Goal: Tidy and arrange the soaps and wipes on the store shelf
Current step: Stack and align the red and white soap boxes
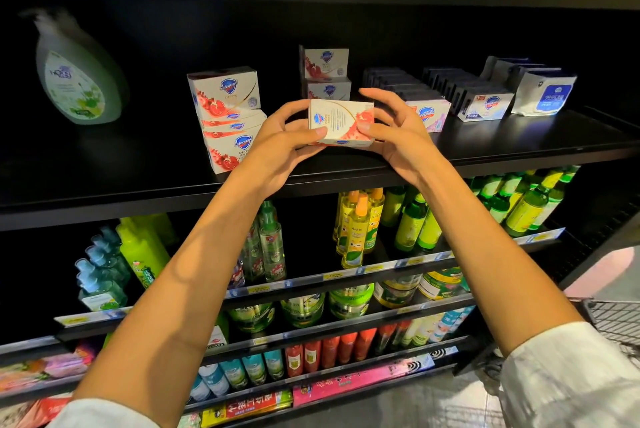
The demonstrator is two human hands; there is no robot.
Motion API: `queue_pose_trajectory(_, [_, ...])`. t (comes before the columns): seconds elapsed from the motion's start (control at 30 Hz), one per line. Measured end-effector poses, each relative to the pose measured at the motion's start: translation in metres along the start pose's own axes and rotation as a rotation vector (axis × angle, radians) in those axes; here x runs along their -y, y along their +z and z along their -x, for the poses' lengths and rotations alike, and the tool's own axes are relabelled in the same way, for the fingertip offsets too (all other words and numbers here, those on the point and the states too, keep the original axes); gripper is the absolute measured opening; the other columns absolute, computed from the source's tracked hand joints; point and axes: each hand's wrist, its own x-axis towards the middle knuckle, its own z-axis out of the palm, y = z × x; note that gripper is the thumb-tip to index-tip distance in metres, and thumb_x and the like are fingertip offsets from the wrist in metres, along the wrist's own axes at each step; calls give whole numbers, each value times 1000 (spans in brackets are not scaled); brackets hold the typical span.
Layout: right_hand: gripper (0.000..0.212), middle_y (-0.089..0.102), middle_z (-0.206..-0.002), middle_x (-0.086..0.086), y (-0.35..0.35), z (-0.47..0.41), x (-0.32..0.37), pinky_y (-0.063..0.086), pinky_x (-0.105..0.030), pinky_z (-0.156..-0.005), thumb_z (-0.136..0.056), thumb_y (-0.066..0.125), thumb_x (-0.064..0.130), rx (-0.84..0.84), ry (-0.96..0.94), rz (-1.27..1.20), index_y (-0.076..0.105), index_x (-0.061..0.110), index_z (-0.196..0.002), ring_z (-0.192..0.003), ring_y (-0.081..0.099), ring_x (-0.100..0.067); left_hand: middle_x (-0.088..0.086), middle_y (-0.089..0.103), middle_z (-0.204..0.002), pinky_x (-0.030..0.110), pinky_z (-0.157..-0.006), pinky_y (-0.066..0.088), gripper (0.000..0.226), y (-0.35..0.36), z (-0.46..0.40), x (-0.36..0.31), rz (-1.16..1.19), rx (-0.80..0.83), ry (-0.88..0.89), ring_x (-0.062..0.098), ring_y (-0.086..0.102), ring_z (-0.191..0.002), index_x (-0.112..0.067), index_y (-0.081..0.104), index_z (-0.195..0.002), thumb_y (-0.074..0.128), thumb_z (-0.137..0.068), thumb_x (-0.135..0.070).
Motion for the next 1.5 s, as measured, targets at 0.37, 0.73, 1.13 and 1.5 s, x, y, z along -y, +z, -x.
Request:
queue_pose_trajectory(0.37, [46,70,-125,-24,1,1,0,63,-46,-87,-95,72,6,3,35,-18,58,7,-138,-117,70,-34,15,64,-136,47,-102,57,62,-3,2,0,-27,32,40,28,64,-128,-18,48,-146,65,-94,10])
queue_pose_trajectory(0.73, [49,71,-125,-19,1,3,-1,60,-50,-96,-90,75,-2,-8,-56,30,59,6,-136,-121,68,-28,13,67,-134,51,-100,58,38,6,5,-4,4,-11,0,30,66,-124,-11,55,-140,61,-104,-24])
queue_pose_trajectory(1.13, [51,69,-127,-10,4,2,-1,59,-47,-97,-96,69,5,17,-52,56,53,12,-144,-124,66,-25,14,68,-129,50,-100,58,20,5,5,-5,13,-13,1,30,69,-120,-15,59,-124,60,-104,-14])
queue_pose_trajectory(1.5, [34,70,-127,-21,5,-3,0,60,-45,-94,-103,64,24,30,58,-3,61,8,-133,-112,71,-42,17,56,-141,45,-107,54,34,0,2,-1,4,23,41,33,58,-133,-13,57,-132,63,-100,-4])
